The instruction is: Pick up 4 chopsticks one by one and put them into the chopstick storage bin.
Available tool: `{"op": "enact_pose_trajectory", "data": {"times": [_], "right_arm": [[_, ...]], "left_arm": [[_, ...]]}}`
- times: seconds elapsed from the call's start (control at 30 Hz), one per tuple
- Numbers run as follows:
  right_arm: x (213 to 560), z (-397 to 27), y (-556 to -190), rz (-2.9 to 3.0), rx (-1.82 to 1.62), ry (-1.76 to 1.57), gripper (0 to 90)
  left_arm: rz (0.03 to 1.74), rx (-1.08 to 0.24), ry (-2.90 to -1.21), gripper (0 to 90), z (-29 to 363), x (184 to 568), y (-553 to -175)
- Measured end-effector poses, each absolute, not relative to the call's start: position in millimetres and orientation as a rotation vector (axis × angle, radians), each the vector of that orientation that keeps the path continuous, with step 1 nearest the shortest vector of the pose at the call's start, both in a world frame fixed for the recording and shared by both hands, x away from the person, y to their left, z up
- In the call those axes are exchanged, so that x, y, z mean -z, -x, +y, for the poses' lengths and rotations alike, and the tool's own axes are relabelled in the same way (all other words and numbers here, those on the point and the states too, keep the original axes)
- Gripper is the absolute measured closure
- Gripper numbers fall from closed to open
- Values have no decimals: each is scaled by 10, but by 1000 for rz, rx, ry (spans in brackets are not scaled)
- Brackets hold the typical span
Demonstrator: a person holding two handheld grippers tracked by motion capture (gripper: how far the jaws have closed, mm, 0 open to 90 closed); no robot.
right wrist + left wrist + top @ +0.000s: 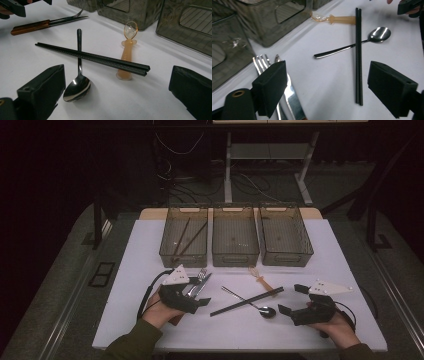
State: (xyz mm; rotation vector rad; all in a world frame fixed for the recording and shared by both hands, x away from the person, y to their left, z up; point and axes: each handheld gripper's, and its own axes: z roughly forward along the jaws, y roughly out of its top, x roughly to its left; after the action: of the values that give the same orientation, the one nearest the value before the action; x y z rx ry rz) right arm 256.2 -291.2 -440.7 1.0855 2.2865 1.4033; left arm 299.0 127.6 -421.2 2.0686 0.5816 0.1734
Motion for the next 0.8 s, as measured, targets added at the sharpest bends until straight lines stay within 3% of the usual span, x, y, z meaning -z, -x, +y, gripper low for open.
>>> {"op": "enact_pose_trajectory", "data": {"times": [0.3, 0.63, 0.8], "right_arm": [[4412, -2910, -2567, 2287, -1402, -1087, 9], [4419, -2902, -2568, 2292, -1396, -1089, 9], [4421, -2900, -2566, 2291, -1394, -1094, 9]], "left_arm": [[545, -121, -2095, 264, 1046, 4239, -3012], [466, -91, -2133, 522, 803, 4252, -3059], [465, -22, -2130, 593, 718, 4255, -3149]]}}
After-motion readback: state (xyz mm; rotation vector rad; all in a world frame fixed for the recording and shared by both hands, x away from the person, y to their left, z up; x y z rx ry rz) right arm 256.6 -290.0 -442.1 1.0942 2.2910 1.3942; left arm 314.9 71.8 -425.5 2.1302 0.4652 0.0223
